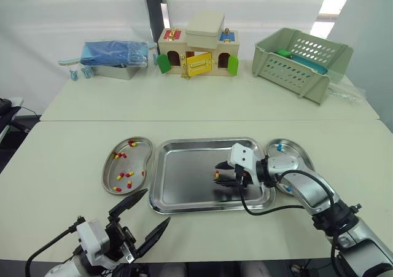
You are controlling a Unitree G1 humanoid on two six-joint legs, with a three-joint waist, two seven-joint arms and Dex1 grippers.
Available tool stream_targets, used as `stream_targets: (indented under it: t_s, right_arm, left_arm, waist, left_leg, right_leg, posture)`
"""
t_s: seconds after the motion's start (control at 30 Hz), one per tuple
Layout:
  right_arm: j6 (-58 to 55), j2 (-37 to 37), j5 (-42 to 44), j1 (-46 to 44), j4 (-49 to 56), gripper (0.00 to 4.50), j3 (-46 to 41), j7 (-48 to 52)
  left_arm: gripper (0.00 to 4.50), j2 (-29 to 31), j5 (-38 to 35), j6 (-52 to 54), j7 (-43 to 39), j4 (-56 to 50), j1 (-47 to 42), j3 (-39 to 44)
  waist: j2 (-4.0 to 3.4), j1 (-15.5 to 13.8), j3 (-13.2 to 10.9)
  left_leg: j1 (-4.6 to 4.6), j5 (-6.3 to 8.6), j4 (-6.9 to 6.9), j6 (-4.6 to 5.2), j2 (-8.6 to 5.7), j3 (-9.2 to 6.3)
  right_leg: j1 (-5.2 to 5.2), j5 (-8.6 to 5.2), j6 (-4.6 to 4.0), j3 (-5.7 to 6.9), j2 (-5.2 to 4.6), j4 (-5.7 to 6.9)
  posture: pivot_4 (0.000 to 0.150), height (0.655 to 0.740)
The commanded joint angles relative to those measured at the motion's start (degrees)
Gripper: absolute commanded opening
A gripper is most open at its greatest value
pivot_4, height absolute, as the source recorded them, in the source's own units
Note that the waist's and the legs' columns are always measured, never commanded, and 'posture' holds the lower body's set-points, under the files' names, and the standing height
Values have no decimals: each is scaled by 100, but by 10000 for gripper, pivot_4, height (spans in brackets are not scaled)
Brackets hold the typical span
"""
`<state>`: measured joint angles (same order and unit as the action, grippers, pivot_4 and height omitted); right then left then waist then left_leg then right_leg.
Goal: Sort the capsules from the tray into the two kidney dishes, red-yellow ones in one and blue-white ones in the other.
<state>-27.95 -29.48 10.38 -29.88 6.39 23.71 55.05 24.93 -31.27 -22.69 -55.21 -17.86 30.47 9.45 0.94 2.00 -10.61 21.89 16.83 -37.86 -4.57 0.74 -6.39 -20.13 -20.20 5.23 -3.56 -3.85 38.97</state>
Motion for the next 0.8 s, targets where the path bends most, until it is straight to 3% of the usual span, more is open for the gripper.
stream_targets:
  t_s: [0.03,0.13,0.43,0.6,0.8]
  right_arm:
    - [-79,-81,406,138,497,35586,-461,145]
    - [-195,-430,742,499,926,44772,-945,279]
    - [507,-1699,1594,2243,1095,44772,-3347,900]
    - [1095,-2172,1532,2966,397,44772,-4470,1204]
    - [1652,-2560,1350,3179,-725,44772,-4933,1376]
  left_arm:
    - [45000,269,-134,230,21,-254,-84,240]
    - [45000,541,-315,590,133,-271,-256,511]
    - [45000,2232,-868,2161,-185,1193,-1254,2059]
    - [45000,3296,-429,2566,-638,2684,-1805,2489]
    - [45000,3802,26,2442,-1039,3831,-2175,2627]
  waist:
    - [-1,0,-1]
    - [-1,-31,-1]
    - [-3,-6,-4]
    - [-5,67,-5]
    - [-7,133,-7]
  left_leg:
    - [0,0,0,0,0,0]
    - [4,0,0,0,0,-1]
    - [-1,1,2,2,4,-3]
    - [-4,1,4,3,3,5]
    - [-8,1,7,2,4,9]
  right_leg:
    - [0,0,0,-1,0,0]
    - [1,0,0,1,-1,-3]
    - [5,-1,-2,5,8,2]
    - [1,-1,-2,-2,10,1]
    - [0,-1,-2,-5,10,6]
  posture:
    - [1500,7400]
    - [1500,7400]
    - [1500,7400]
    - [1500,7400]
    - [1500,7400]
